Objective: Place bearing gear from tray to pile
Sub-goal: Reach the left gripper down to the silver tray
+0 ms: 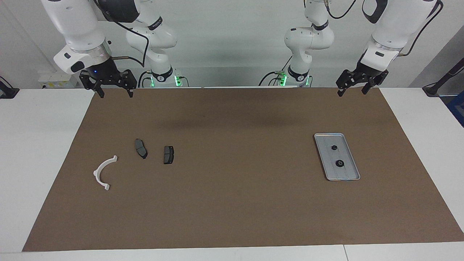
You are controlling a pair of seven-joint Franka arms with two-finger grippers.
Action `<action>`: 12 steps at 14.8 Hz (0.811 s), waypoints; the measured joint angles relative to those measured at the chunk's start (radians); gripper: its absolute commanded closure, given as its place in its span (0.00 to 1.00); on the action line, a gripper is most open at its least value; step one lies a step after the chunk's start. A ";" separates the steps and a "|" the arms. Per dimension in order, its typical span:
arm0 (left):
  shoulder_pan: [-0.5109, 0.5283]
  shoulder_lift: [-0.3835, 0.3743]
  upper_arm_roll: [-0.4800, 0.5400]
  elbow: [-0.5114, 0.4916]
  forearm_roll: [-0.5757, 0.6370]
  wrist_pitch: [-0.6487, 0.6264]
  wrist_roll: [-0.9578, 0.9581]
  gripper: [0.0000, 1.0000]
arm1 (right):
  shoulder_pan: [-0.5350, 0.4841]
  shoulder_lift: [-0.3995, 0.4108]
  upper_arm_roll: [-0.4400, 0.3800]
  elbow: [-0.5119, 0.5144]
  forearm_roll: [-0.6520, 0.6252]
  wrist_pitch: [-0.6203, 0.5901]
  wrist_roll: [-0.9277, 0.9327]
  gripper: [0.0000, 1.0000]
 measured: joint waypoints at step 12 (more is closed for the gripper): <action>0.147 0.143 0.008 -0.381 0.002 0.575 0.242 0.01 | 0.000 0.000 0.000 0.000 0.000 0.000 0.000 0.00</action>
